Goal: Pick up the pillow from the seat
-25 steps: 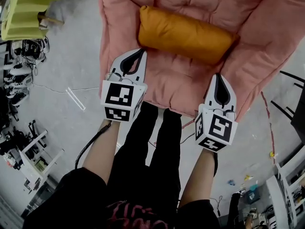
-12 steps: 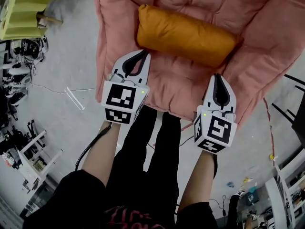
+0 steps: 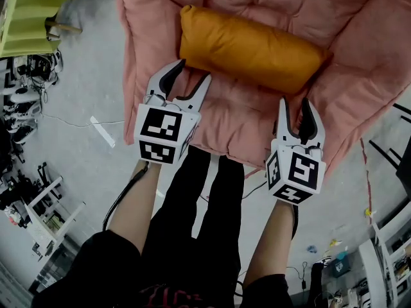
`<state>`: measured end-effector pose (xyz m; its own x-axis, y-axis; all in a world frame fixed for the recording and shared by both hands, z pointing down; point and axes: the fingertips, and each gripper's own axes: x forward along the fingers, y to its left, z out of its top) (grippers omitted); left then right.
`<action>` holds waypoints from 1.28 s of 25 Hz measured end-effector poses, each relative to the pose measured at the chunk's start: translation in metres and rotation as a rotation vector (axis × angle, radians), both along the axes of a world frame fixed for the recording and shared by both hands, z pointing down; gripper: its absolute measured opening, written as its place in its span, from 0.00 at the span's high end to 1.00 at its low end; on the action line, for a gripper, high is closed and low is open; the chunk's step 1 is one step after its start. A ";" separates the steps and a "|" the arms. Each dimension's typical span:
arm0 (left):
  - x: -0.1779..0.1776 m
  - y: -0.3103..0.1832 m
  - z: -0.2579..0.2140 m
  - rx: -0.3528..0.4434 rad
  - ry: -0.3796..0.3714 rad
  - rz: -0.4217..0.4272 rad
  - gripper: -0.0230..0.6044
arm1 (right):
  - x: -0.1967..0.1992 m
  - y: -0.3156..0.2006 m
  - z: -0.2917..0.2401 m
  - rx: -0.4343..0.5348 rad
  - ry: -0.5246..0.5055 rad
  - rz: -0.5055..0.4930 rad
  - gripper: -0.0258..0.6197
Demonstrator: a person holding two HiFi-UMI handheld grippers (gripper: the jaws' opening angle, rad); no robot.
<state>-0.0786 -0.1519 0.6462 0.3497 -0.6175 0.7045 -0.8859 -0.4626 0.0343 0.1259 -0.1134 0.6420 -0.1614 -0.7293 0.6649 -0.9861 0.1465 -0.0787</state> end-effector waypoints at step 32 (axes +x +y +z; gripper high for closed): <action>0.000 -0.044 0.059 -0.056 -0.072 -0.054 0.46 | 0.015 -0.046 0.085 -0.137 -0.066 0.074 0.48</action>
